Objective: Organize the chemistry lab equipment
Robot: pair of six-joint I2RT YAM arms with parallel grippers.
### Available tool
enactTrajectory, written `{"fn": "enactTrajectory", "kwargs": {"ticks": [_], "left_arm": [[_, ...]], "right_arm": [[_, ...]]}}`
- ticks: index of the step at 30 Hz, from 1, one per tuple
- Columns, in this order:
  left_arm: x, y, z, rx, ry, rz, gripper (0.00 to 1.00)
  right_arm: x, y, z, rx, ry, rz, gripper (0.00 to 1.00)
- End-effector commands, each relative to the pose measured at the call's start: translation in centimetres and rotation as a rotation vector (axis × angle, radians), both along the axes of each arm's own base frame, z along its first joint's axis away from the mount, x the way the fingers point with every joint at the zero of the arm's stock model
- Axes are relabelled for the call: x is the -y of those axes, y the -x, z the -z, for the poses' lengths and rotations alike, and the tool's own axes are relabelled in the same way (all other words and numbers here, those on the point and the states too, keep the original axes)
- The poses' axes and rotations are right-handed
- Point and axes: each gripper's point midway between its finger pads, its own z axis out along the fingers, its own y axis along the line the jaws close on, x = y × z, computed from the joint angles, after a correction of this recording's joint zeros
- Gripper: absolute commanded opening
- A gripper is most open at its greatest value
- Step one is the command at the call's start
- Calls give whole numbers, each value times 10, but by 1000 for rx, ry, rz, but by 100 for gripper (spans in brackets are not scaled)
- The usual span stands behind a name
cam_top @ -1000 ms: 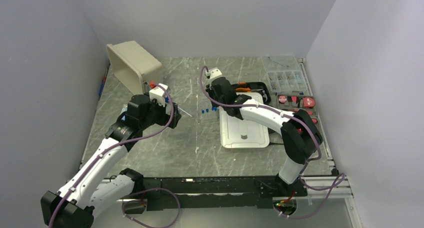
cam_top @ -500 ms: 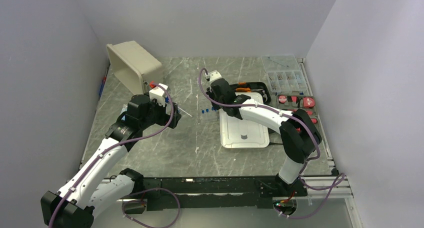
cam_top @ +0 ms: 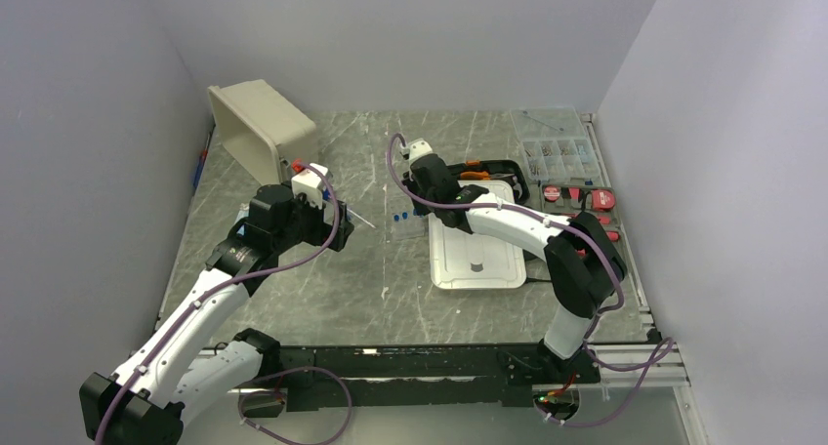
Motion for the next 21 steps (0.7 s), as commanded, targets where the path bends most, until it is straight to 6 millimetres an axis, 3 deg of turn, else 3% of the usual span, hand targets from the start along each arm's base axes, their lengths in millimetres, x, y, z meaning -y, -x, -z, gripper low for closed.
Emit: {"fn": "enactTrajectory", "kwargs": {"ticks": [1, 21], "left_arm": [[1, -2, -8, 24, 11, 3, 99], [2, -2, -8, 25, 12, 9, 99]], "right_arm": [[-7, -2, -8, 8, -22, 0, 8], [-6, 0, -3, -24, 9, 3, 8]]}}
